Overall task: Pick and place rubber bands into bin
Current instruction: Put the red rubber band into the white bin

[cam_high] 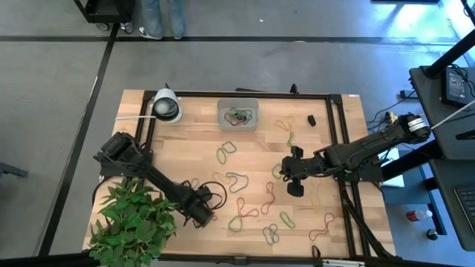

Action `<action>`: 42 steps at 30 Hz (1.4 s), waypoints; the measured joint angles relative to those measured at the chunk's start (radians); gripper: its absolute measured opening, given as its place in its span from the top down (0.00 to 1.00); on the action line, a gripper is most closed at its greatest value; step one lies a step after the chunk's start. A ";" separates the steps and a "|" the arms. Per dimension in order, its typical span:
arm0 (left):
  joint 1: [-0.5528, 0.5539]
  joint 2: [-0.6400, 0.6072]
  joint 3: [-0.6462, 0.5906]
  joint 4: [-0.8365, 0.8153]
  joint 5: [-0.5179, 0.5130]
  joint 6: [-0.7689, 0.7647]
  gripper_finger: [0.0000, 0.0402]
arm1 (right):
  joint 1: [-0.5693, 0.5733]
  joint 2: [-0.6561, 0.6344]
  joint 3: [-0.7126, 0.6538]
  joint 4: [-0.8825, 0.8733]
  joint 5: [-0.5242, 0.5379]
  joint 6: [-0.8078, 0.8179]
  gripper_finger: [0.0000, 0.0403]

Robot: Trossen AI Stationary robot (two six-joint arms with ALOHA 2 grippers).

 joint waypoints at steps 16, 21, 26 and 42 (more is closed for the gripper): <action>0.030 0.014 0.158 -0.161 0.044 0.145 0.99 | 0.000 0.000 0.000 0.001 0.000 -0.002 0.98; 0.060 0.013 0.233 -0.185 -0.007 0.186 0.99 | 0.000 0.000 0.000 0.008 0.000 0.000 0.98; 0.113 0.013 0.306 -0.219 -0.020 0.187 0.99 | 0.000 0.000 0.000 0.010 0.000 0.002 0.98; 0.403 0.011 0.505 -0.309 -0.054 0.576 1.00 | 0.000 0.000 0.000 0.009 0.000 0.056 0.98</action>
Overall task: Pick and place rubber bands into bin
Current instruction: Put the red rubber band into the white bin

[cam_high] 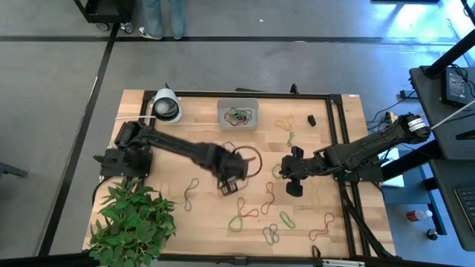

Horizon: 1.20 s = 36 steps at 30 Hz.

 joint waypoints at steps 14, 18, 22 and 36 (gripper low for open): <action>0.378 -0.017 0.027 0.013 0.052 0.428 1.00 | -0.009 0.000 0.000 0.002 0.011 0.052 0.98; 0.470 -0.036 0.029 0.054 0.052 0.531 1.00 | -0.052 0.000 0.000 0.004 0.021 0.076 0.98; 0.553 -0.053 0.029 0.096 0.059 0.607 1.00 | -0.122 0.000 0.000 0.013 0.022 0.076 0.98; 0.742 -0.042 0.028 0.236 0.118 0.717 1.00 | -0.282 0.000 0.000 0.035 0.022 0.072 0.98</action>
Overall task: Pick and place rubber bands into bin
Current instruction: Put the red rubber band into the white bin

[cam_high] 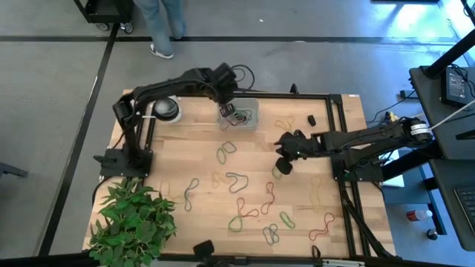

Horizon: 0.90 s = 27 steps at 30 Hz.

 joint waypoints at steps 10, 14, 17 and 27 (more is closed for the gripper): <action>0.029 0.125 0.000 0.033 0.010 0.042 1.00 | -0.036 0.000 0.000 0.003 0.000 0.000 0.98; 0.032 0.185 -0.002 0.059 -0.010 0.044 1.00 | -0.044 0.000 0.000 0.004 0.000 0.002 0.98; 0.039 0.200 -0.002 0.097 -0.067 0.032 1.00 | -0.047 0.000 0.000 0.007 0.000 0.003 0.98; 0.045 0.183 0.000 0.176 -0.118 0.018 1.00 | -0.047 0.000 0.000 0.019 0.000 0.003 0.98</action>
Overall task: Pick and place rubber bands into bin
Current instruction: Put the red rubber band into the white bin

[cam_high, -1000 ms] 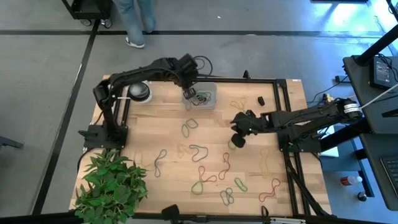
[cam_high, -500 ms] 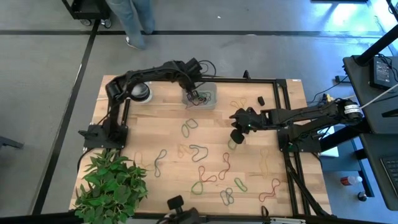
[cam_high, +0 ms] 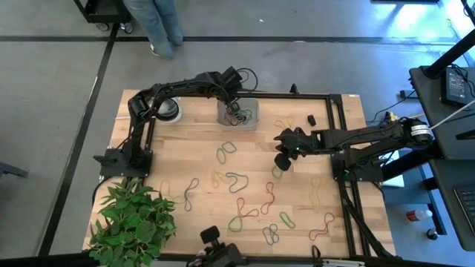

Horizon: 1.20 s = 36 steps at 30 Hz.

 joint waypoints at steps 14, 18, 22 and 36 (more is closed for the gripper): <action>-0.050 0.000 -0.032 -0.104 0.210 0.038 1.00 | -0.009 0.000 0.000 0.003 0.023 0.002 0.98; -0.077 0.007 -0.083 -0.044 0.182 0.055 1.00 | -0.023 0.000 0.000 0.004 0.025 0.002 0.98; -0.077 0.037 -0.093 -0.027 0.174 0.035 1.00 | -0.029 0.000 0.000 0.012 0.025 0.002 0.98; -0.072 0.070 -0.093 -0.051 0.180 -0.052 0.82 | -0.030 0.000 0.000 0.055 0.024 0.004 0.98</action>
